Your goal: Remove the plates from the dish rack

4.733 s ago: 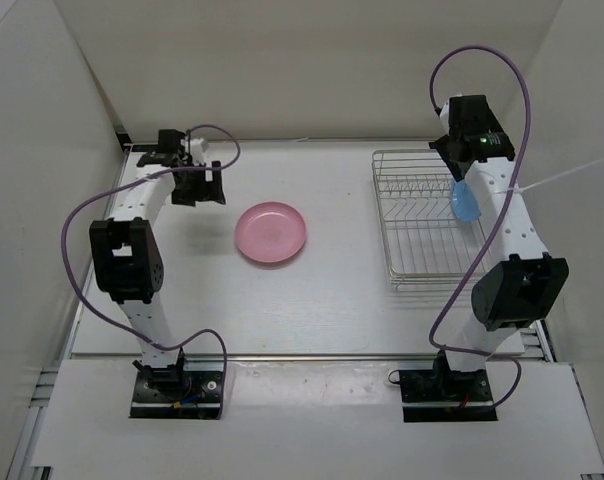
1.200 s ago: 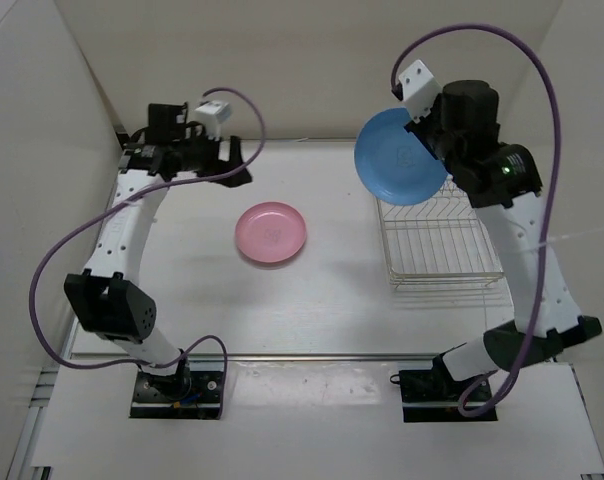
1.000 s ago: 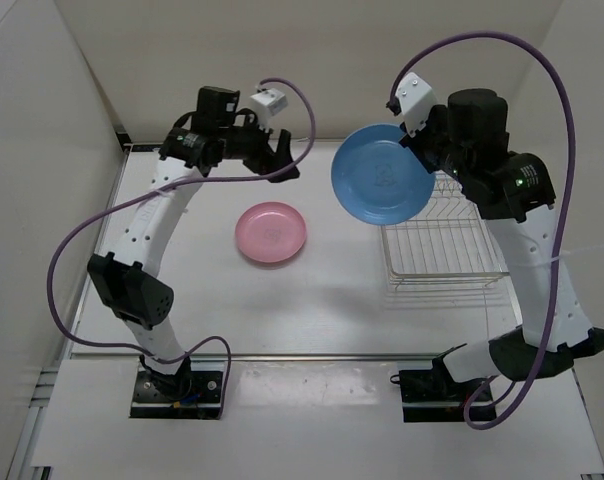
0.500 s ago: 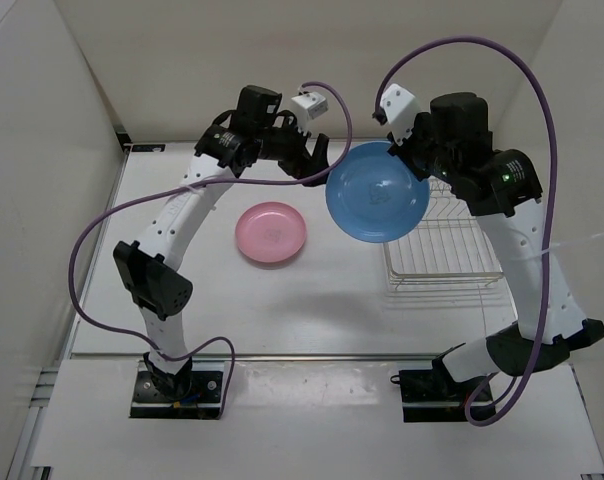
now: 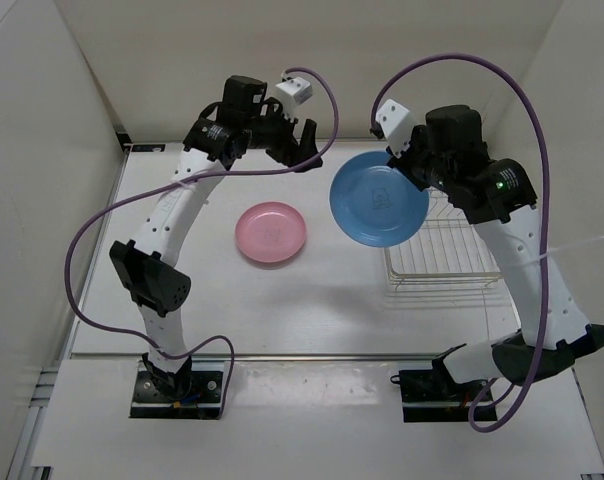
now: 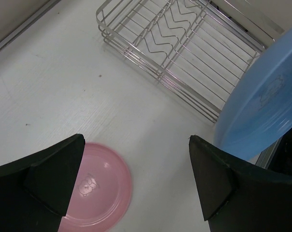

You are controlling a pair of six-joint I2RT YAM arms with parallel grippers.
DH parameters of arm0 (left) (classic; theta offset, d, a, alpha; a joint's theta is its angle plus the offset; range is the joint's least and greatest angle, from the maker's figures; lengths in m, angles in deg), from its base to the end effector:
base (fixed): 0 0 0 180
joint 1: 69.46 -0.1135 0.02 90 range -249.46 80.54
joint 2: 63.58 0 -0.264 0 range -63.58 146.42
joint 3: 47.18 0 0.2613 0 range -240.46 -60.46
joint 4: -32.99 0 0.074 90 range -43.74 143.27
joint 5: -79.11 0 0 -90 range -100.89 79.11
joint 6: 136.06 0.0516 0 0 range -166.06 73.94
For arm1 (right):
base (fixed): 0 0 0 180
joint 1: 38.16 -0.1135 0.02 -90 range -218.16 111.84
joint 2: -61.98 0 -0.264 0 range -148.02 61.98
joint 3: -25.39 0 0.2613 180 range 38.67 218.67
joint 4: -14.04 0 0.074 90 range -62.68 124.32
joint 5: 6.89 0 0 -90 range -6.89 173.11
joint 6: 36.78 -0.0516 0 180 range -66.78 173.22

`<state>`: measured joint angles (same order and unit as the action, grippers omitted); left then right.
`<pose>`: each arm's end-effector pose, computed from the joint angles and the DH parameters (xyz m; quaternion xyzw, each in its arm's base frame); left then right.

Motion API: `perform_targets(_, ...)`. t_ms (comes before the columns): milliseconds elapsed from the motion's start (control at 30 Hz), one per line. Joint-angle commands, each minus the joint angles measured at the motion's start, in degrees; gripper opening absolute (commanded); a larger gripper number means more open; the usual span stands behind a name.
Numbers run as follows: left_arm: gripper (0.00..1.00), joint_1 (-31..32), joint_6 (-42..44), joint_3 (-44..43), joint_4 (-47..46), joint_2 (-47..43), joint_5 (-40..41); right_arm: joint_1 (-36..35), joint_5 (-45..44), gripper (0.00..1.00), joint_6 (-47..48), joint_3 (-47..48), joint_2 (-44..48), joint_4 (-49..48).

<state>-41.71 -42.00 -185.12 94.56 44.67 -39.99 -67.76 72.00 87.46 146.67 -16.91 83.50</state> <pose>0.3696 -0.2228 0.4307 0.3492 0.7802 -0.3114 0.4151 0.2424 0.1262 0.4920 -0.4060 0.7473 -0.1035 0.5158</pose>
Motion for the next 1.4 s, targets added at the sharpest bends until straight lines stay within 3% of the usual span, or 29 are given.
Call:
perform_targets(0,1.0,-0.06,0.43,-1.02,0.31,-2.86,-0.08,0.25,-0.75,0.0,1.01,-0.34,1.81,-5.11)
perform_targets(600,1.0,5.21,-1.24,2.41,0.31,-5.15,-3.24,0.25,-1.28,0.0,0.39,1.67,-2.14,-9.95)
perform_targets(767,0.85,5.21,-1.24,2.41,0.31,-4.54,-3.24,0.25,-0.75,0.0,-0.23,2.74,-2.14,-8.9)
perform_targets(1133,0.83,5.21,-1.77,-0.31,-0.74,-1.37,-5.53,0.25,0.91,0.0,-2.6,5.02,-2.14,-7.58)
perform_targets(1233,0.71,5.21,-2.3,-0.93,-1.27,-0.84,-5.53,0.25,1.45,0.0,-3.13,5.02,-2.14,-6.96)
perform_targets(1367,0.37,5.21,-2.3,-1.46,-1.27,-0.32,-5.53,0.25,1.45,0.0,-2.6,5.02,-2.14,-6.96)
